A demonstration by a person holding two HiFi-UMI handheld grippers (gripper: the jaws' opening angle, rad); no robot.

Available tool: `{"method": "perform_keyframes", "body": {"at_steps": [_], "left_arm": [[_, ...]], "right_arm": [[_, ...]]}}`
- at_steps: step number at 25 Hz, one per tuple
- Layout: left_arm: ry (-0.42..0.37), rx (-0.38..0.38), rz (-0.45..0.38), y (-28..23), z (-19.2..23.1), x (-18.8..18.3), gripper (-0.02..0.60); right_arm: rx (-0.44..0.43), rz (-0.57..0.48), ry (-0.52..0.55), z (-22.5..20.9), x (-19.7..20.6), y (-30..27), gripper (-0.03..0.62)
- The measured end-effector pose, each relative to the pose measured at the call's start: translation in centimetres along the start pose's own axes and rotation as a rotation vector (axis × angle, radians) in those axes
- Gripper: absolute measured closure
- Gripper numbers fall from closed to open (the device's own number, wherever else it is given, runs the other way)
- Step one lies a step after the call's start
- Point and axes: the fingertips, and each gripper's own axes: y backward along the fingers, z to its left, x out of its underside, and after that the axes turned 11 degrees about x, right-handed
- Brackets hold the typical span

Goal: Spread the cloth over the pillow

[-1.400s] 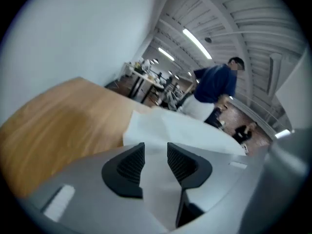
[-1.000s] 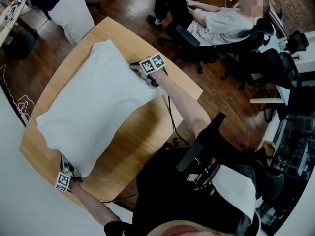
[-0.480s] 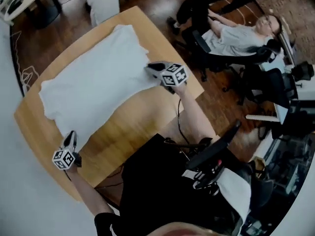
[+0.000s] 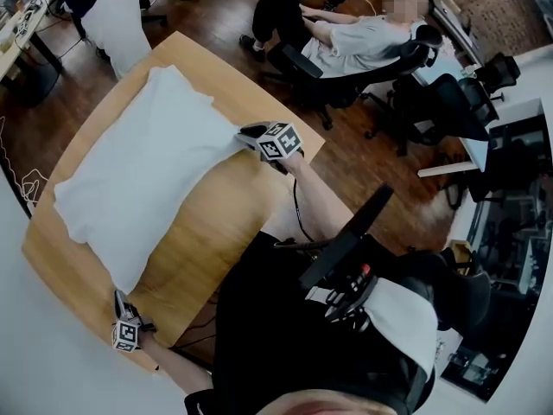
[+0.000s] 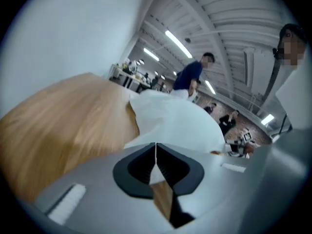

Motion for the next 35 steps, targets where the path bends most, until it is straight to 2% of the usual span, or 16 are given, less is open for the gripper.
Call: {"method": "perform_keyframes", "body": {"at_steps": [1, 2, 3, 5, 6, 8, 9, 10, 12, 13, 16, 19, 21, 25, 29, 35], "left_arm": [[-0.011, -0.004, -0.051, 0.2, 0.0, -1.3, 0.56], [-0.041, -0.005, -0.057, -0.1, 0.1, -2.0, 0.492], [-0.093, -0.003, -0.016, -0.8, 0.1, -1.9, 0.424], [-0.224, 0.013, 0.157, -3.2, -0.3, -0.1, 0.307], [-0.268, 0.026, 0.249, -4.6, -0.7, 1.4, 0.304], [-0.273, 0.047, 0.355, -6.6, -1.4, 3.8, 0.313], [-0.254, 0.051, 0.369, -7.0, -1.7, 4.4, 0.359], [-0.239, 0.049, 0.37, -6.9, -2.0, 4.5, 0.403], [-0.234, 0.035, 0.364, -5.4, -2.7, 4.3, 0.463], [-0.234, 0.028, 0.362, -4.4, -3.1, 4.4, 0.486], [-0.183, 0.022, 0.343, -3.6, -1.7, 6.0, 0.521], [-0.194, 0.045, 0.302, -7.6, -2.9, 3.9, 0.531], [-0.222, 0.044, 0.287, -6.2, -5.2, 1.8, 0.531], [-0.163, 0.014, 0.33, -2.7, -3.9, 3.9, 0.537], [-0.169, -0.072, 0.375, -2.5, -0.8, 5.7, 0.526], [-0.188, -0.107, 0.408, -3.3, -0.5, 6.7, 0.51]], "right_arm": [[0.027, 0.003, -0.021, -0.9, 0.6, 0.5, 0.53], [0.049, 0.016, -0.034, -1.5, 1.3, 0.8, 0.521], [0.063, 0.038, -0.034, -2.0, 2.3, 1.0, 0.476], [0.075, 0.102, 0.014, -2.1, 4.4, 0.6, 0.283], [0.073, 0.139, 0.056, -2.1, 5.6, 0.1, 0.244], [0.054, 0.209, 0.132, -2.0, 7.6, -1.3, 0.244], [0.044, 0.239, 0.163, -1.9, 8.4, -1.8, 0.252], [0.04, 0.261, 0.192, -1.9, 8.9, -2.1, 0.298], [0.031, 0.275, 0.235, -1.7, 9.1, -1.8, 0.527], [0.013, 0.274, 0.24, -1.6, 9.2, -1.5, 0.582], [-0.04, 0.311, 0.18, -2.2, 10.9, -0.5, 0.583], [0.056, 0.25, 0.163, -6.1, 8.7, 1.8, 0.583], [0.116, 0.192, 0.182, -7.2, 6.4, 2.9, 0.583], [0.099, 0.24, 0.196, -4.5, 7.8, 2.3, 0.583], [0.08, 0.235, 0.184, -3.6, 9.2, -1.3, 0.579], [0.099, 0.303, 0.17, -5.3, 10.2, -0.6, 0.413]]}}
